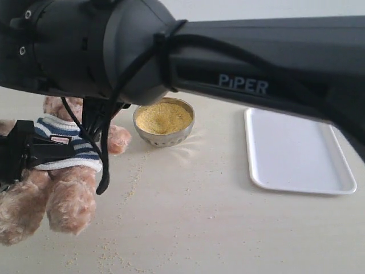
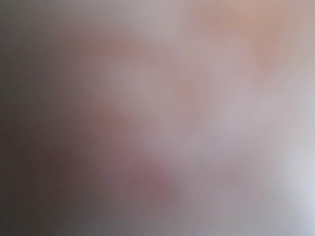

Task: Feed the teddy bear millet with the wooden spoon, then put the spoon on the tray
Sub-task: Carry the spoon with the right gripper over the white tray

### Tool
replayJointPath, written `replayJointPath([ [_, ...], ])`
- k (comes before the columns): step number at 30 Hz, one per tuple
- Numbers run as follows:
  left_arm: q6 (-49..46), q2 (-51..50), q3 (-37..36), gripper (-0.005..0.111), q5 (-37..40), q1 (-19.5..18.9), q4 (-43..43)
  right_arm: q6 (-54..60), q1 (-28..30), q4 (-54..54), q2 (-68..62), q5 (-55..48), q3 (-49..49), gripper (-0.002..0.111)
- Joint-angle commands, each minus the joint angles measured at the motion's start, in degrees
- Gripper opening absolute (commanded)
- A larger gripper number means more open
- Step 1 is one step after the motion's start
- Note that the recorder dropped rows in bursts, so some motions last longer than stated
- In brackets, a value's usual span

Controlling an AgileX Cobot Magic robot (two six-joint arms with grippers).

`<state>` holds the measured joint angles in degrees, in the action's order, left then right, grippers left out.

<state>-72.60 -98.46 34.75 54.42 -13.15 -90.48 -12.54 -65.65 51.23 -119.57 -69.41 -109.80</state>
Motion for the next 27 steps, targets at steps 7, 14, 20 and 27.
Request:
replayJointPath([
  [7,-1.18,-0.06,0.31,0.005,0.81,0.37,-0.16,1.19,0.27,1.88,13.89,-0.55,0.01,0.0],
  [14,-4.15,-0.06,0.31,0.005,0.93,0.37,0.1,1.16,6.71,-7.55,24.55,-0.55,0.01,0.0],
  [20,-4.84,-0.06,0.31,0.005,1.04,0.37,0.1,4.01,17.16,-18.69,32.21,-0.55,0.01,0.0],
  [27,-4.84,-0.06,0.31,0.005,1.04,0.37,0.1,4.96,27.97,-23.73,36.92,-0.55,0.65,0.0],
])
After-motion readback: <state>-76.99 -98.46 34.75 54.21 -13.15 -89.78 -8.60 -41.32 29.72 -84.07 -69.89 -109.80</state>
